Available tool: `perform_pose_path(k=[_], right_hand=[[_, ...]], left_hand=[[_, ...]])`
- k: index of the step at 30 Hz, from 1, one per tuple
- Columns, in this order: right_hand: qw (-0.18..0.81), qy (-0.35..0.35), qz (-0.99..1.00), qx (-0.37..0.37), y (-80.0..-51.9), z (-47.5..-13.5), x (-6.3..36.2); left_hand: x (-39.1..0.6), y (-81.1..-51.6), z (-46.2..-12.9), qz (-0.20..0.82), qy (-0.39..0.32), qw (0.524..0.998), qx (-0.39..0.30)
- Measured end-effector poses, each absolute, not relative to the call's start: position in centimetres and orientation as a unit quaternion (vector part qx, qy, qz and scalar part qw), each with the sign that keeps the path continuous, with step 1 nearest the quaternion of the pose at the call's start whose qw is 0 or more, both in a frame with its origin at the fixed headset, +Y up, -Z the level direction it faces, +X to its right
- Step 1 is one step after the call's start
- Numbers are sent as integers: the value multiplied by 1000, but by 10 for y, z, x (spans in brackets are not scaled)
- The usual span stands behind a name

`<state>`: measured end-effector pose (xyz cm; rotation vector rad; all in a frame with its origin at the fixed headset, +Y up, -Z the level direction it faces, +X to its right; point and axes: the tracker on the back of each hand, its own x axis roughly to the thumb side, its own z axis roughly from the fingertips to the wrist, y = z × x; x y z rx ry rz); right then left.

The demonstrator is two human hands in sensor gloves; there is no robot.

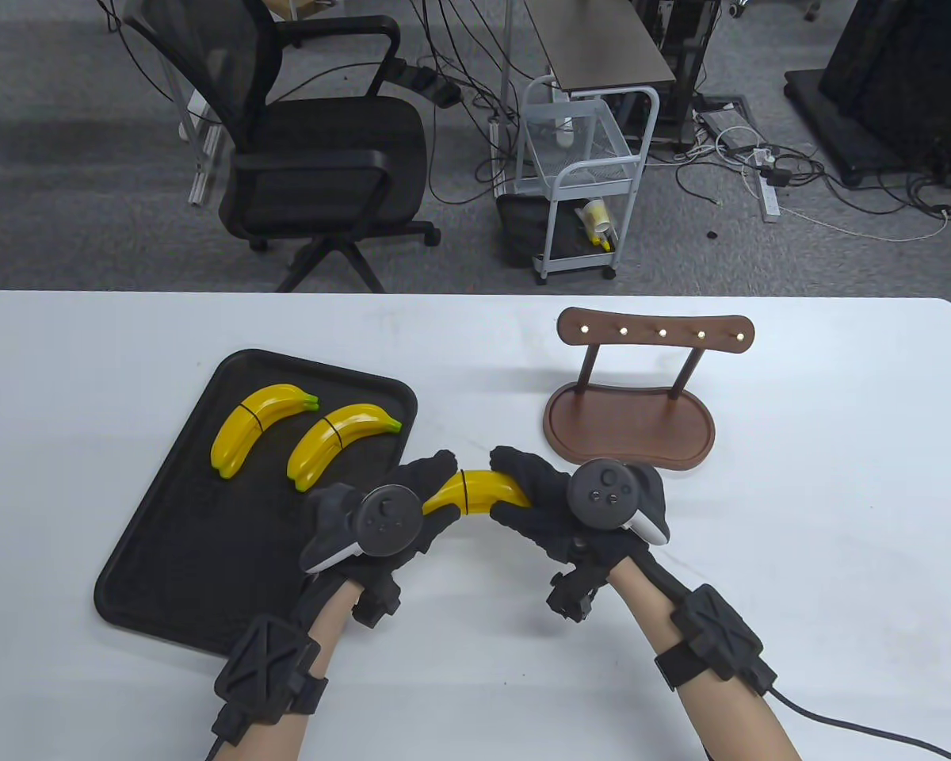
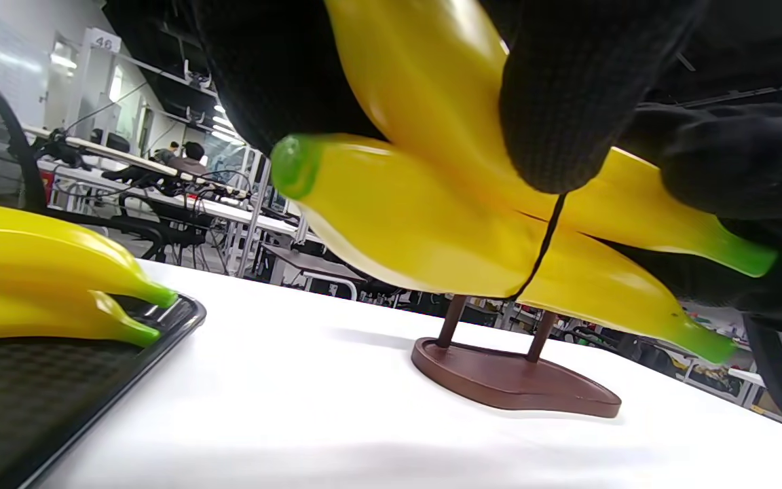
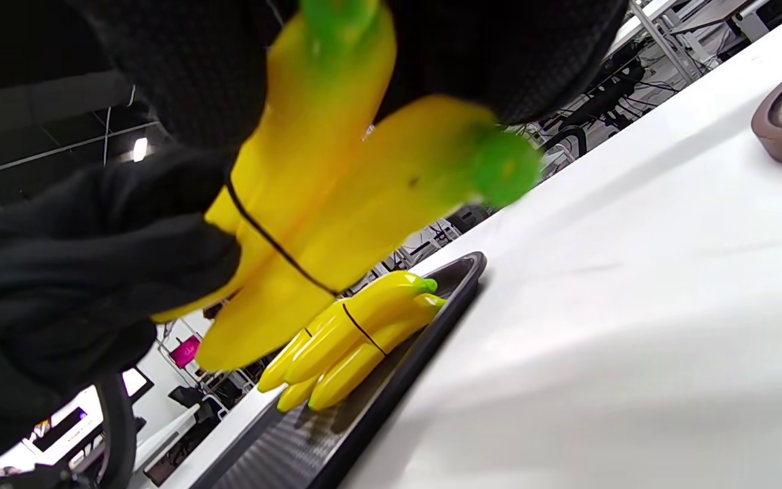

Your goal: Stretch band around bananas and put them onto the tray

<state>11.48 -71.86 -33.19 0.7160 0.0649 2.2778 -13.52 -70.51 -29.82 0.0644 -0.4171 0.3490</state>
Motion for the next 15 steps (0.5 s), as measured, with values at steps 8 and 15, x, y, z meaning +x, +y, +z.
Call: perform_pose_path(k=[8, 15], right_hand=[[397, 14, 881, 257, -715, -340, 132], [404, 2, 883, 239, -712, -346, 146]], left_hand=[[-177, -716, -300, 175, -159, 972, 16], [-230, -729, -292, 185, -100, 978, 12]])
